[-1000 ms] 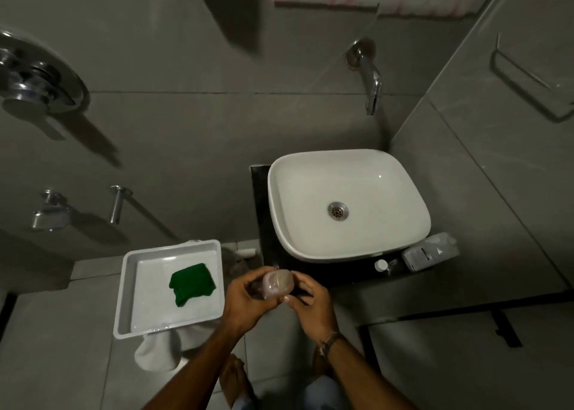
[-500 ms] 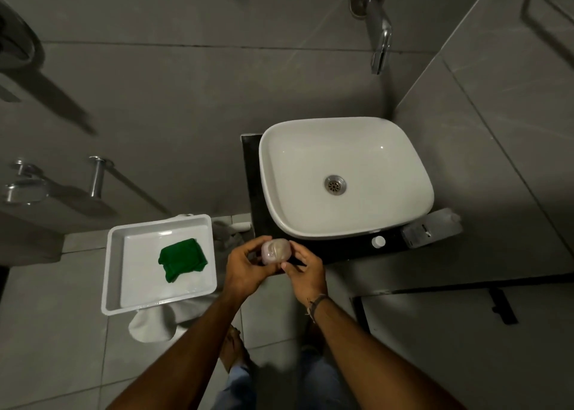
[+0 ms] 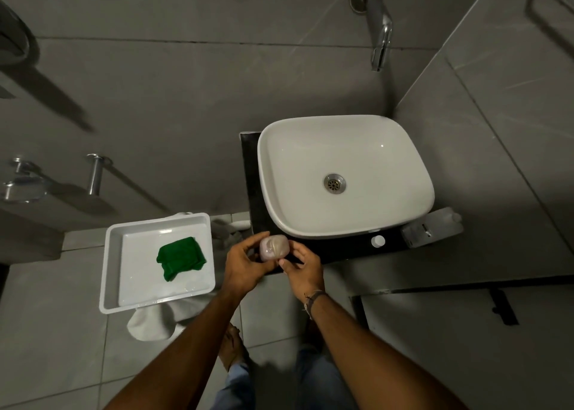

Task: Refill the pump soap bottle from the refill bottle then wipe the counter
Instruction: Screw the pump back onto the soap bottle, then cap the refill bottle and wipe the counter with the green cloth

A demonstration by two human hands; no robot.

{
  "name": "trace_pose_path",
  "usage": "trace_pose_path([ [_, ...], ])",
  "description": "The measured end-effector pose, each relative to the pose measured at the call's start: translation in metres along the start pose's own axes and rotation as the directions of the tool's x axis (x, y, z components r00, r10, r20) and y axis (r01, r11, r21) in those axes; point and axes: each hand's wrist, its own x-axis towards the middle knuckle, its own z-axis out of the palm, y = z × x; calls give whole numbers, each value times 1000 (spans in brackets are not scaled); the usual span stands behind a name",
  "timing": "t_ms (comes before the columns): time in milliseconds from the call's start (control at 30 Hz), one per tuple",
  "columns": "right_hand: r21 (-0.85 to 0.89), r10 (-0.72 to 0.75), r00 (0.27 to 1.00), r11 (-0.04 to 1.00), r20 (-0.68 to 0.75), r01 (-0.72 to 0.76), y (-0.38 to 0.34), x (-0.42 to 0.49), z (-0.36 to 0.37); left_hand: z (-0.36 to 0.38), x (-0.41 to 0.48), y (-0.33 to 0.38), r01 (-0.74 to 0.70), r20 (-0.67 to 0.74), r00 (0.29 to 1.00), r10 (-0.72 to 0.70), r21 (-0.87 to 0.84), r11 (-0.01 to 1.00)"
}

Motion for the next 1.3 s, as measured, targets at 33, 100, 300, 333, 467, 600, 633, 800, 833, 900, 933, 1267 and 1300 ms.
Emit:
trace_pose_path([
  [33,9,5,1000,1000,3,-5,0,-1,-1,0,-1,1,8,5,1000,-8,8,1000],
  [100,35,35,999,999,0,-35,0,-2,-4,-2,-4,2,32,16,999,-32,26,999],
  [300,26,84,995,996,-48,-83,17,-21,-43,5,-63,-7,193,-121,977,-176,142,971],
  [333,29,103,992,994,-75,-101,22,-26,-54,9,-77,-10,212,-168,969,-182,186,959],
  [467,48,163,966,986,-202,-157,38,-39,-106,44,-104,0,265,-39,963,-265,298,917],
  [600,125,209,906,977,-368,-174,40,-33,-161,102,-87,39,78,138,980,-145,403,912],
  [633,153,216,886,974,-410,-166,39,-29,-175,120,-79,50,18,169,981,-99,421,907],
  [800,201,208,768,974,-606,-105,27,3,-238,205,-31,89,-221,286,955,82,496,840],
  [833,205,206,752,974,-626,-97,25,11,-250,220,-23,92,-247,304,948,94,515,821],
  [900,212,193,733,975,-653,-67,20,27,-268,248,-9,93,-307,346,930,122,551,776],
  [933,211,175,724,977,-667,-42,16,33,-274,259,-4,91,-337,369,920,134,567,751],
  [1267,198,107,753,980,-650,32,21,81,-297,322,14,65,-317,308,947,95,834,451],
  [1300,201,104,760,979,-642,36,22,85,-298,324,16,63,-307,294,951,99,848,431],
])
